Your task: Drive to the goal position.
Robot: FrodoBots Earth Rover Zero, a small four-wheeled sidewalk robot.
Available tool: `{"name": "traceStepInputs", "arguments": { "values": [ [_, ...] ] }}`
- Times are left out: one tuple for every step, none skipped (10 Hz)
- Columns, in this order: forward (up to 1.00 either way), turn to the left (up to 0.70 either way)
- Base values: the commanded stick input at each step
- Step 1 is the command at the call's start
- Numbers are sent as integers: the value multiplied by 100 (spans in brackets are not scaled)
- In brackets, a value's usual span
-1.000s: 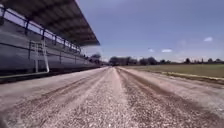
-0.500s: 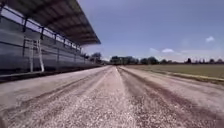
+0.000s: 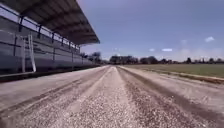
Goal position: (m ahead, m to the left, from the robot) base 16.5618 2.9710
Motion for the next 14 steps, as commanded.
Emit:
{"name": "traceStepInputs", "arguments": {
  "values": [
    [100,0],
    [100,0],
    [100,0],
    [100,0],
    [100,0],
    [100,0],
    [100,0],
    [100,0],
    [100,0],
    [100,0],
    [100,0],
    [100,0],
    [100,0],
    [100,0]
  ]
}}
